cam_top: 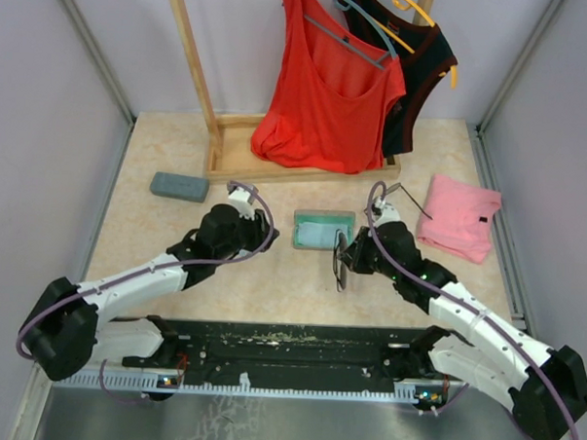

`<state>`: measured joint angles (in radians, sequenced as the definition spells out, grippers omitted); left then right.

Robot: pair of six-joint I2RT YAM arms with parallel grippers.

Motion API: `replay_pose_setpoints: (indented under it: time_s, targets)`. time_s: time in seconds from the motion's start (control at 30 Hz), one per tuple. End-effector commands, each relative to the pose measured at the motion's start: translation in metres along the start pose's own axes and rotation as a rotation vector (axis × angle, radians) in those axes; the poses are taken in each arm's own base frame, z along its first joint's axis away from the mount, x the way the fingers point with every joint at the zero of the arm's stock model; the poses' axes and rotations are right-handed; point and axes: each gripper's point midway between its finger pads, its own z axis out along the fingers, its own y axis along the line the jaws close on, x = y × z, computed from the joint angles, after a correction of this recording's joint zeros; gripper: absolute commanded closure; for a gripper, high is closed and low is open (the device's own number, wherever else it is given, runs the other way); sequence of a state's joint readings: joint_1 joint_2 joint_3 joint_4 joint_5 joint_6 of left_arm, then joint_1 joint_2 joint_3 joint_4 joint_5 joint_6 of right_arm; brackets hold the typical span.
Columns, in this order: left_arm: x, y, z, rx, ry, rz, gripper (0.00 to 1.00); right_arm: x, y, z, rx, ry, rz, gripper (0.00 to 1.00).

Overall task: Organize the sunglasses
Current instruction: Adjust the sunglasses case at the center of the board.

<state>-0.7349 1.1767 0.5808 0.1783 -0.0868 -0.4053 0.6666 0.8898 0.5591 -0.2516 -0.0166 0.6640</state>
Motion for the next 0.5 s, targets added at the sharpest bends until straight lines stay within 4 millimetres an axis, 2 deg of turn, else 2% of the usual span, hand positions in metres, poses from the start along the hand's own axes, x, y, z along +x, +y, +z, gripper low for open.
replay_pose_setpoints:
  time_s: [0.0, 0.2, 0.33, 0.4, 0.47]
  targets:
    - [-0.026, -0.007, 0.013, 0.073, -0.063, 0.03, 0.54, -0.014, 0.0, -0.005, -0.047, -0.048, 0.059, 1.0]
    - [-0.058, -0.029, 0.042, 0.175, -0.106, 0.26, 0.52, -0.014, -0.001, -0.01, -0.047, -0.04, 0.059, 1.0]
    - [-0.077, -0.045, 0.053, 0.248, -0.144, 0.429, 0.51, -0.011, -0.003, -0.017, -0.04, -0.028, 0.053, 1.0]
    - [-0.089, -0.051, 0.058, 0.262, -0.167, 0.487, 0.46, -0.008, -0.007, -0.022, -0.023, -0.024, 0.049, 1.0]
    - [-0.091, -0.056, 0.067, 0.29, -0.145, 0.557, 0.43, -0.006, -0.011, -0.027, -0.009, -0.026, 0.048, 1.0]
